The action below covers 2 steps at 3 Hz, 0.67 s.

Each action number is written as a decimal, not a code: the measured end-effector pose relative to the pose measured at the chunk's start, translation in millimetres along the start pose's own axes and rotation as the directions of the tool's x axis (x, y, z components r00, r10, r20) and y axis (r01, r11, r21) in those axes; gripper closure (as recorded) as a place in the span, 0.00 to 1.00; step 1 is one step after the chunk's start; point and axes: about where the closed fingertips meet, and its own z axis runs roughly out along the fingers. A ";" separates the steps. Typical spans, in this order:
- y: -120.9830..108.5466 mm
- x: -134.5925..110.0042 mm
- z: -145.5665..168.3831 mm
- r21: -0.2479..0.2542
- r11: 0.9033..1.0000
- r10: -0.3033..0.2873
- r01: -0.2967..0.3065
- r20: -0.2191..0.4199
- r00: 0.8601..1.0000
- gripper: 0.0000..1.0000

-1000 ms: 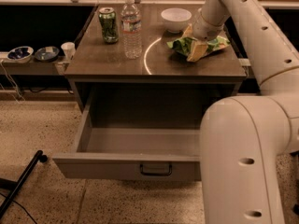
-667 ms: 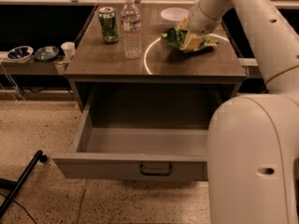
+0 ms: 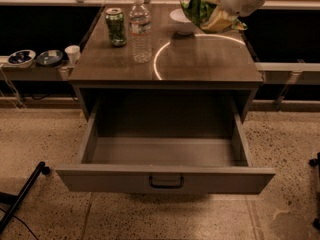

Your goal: Place green rice chip bag into top drawer

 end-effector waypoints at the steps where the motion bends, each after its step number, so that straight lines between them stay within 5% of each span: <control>1: 9.7 -55.4 -78.0 0.166 0.977 0.126 -0.135 0.069 0.990 1.00; 2: 25.3 -72.3 -85.3 0.211 0.962 0.154 -0.172 0.100 0.983 1.00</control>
Offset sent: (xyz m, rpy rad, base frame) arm -0.0637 0.0126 0.0709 0.1652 -0.0883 -0.1225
